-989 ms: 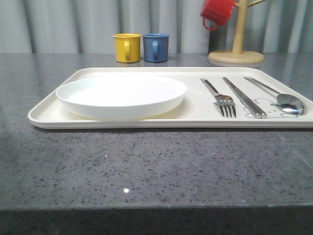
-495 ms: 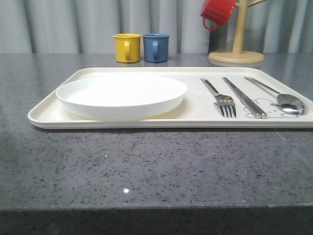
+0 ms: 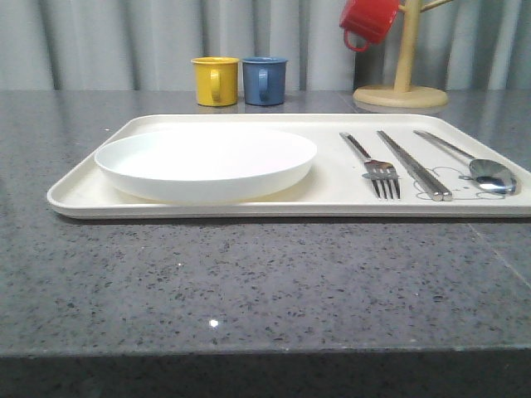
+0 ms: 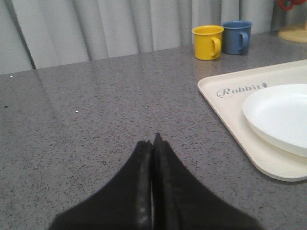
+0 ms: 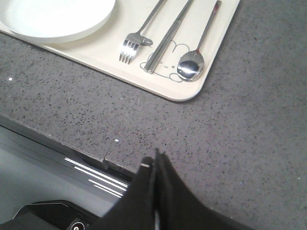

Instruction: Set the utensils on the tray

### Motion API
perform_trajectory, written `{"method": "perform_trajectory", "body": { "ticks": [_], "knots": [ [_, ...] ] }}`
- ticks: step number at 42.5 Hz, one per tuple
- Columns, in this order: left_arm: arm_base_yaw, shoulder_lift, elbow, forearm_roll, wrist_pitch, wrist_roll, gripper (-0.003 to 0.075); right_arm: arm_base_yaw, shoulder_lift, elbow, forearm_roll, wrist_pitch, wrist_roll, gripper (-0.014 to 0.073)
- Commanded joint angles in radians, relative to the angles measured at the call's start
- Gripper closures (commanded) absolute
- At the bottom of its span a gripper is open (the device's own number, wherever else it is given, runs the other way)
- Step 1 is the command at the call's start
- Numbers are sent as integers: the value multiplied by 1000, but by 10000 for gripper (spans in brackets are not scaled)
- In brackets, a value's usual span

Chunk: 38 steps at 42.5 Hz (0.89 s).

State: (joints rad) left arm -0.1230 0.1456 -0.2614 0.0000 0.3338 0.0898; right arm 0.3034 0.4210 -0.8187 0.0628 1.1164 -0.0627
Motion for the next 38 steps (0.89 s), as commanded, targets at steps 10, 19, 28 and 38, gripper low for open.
{"method": "perform_trajectory", "body": {
  "ticks": [10,19,28,38],
  "knots": [
    [70,-173,248,-88,-347,-9,741,-6,9,-19,4,-59,-2,661],
    [86,-173,277,-88,-395,-9,741,-6,9,-19,4,-58,-2,661],
    [94,-173,277,-86,-397,-9,741,-6,9,-19,4,-58,-2,661],
    [94,-173,277,-86,-397,-9,741,-6,9,-19,4,-58,-2,661]
  ]
}}
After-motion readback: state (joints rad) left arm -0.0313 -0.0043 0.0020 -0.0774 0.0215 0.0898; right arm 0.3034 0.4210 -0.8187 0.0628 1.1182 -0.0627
